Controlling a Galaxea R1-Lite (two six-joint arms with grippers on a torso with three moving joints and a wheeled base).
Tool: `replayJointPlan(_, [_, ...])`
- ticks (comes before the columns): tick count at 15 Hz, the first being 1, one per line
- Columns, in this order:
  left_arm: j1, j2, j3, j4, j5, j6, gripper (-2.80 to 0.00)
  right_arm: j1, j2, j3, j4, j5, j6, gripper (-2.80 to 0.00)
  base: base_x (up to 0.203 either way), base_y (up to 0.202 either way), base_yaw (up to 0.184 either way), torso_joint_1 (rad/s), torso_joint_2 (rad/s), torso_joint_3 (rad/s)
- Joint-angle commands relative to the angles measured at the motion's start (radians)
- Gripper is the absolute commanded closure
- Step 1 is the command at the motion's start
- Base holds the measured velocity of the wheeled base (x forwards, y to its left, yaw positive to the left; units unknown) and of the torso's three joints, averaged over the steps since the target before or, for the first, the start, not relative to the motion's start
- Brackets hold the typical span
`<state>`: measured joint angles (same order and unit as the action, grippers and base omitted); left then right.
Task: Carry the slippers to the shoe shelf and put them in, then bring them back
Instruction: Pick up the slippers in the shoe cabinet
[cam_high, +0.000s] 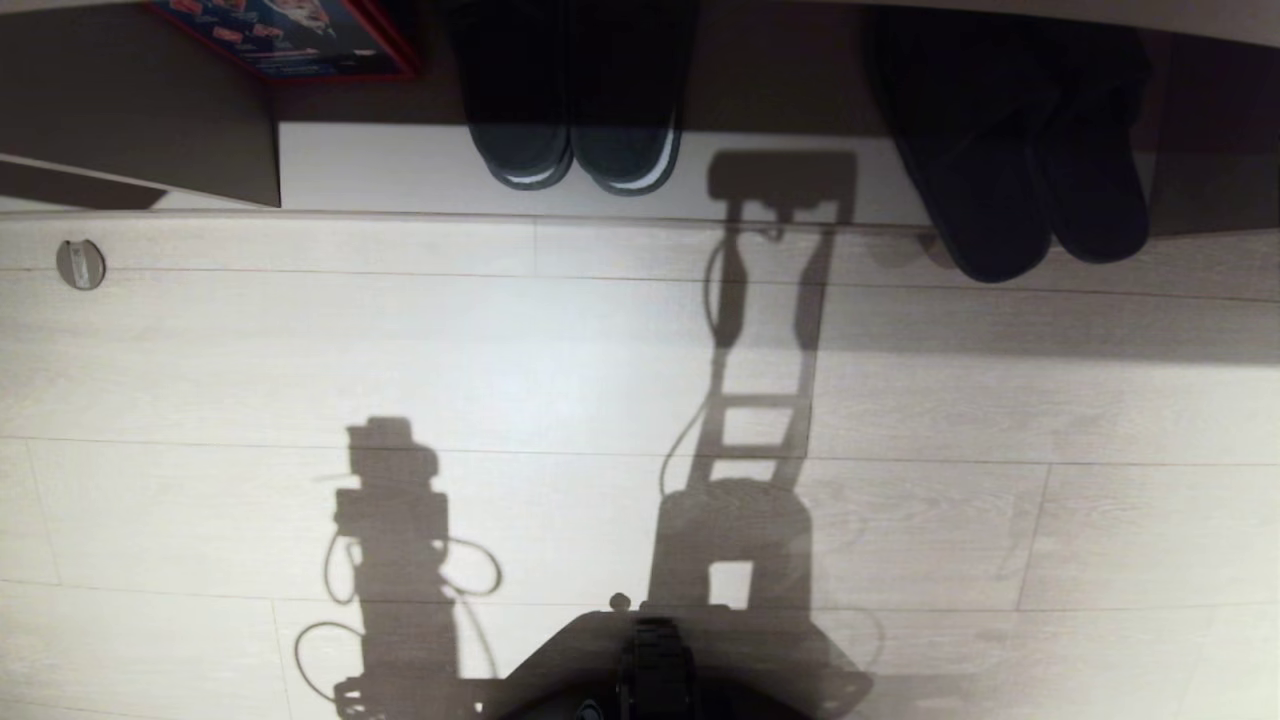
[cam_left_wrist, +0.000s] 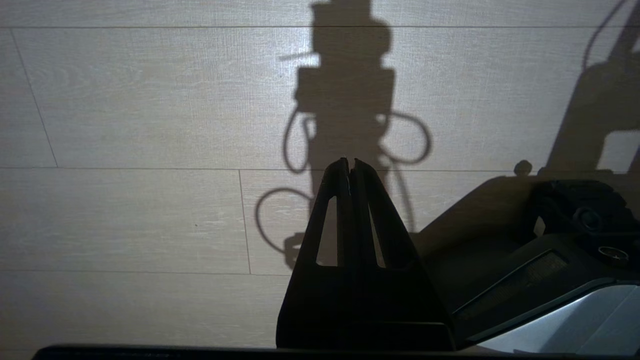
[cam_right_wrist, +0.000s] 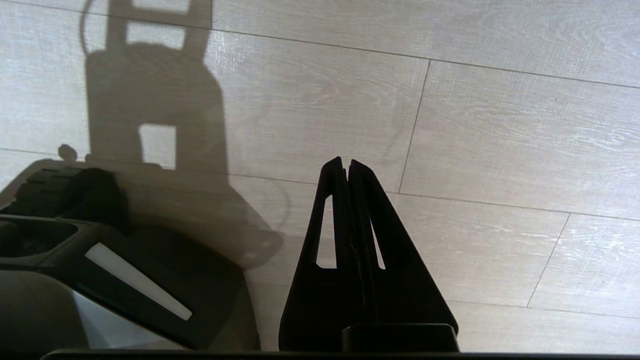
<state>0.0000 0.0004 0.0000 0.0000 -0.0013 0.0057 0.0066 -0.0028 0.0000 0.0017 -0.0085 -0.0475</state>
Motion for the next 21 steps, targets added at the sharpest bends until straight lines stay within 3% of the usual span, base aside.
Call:
replayJointPlan(1, [0.000,0.000,0.000,0.000,0.001,0.000,0.00,0.000,0.004,0.000,0.000,0.001,-0.006,0.00,0.000,0.000,0.000,0.000,0.00,0.000])
replayJointPlan(13, [0.000,0.000,0.000,0.000,0.001,0.000,0.00,0.001,0.005,-0.013,-0.024,-0.002,-0.004,0.00,0.000,0.000,0.000,0.000,0.00,0.000])
replayJointPlan(18, [0.000,0.000,0.000,0.000,0.000,0.000,0.00,0.000,0.142,-0.293,0.093,0.054,-0.006,0.00,0.000,0.000,0.000,0.000,0.00,0.000])
replayJointPlan(21, [0.000,0.000,0.002,0.000,0.000,0.000,0.00,0.008,0.439,-0.386,-0.008,0.086,-0.016,0.00,0.000,0.000,0.000,0.000,0.00,0.000])
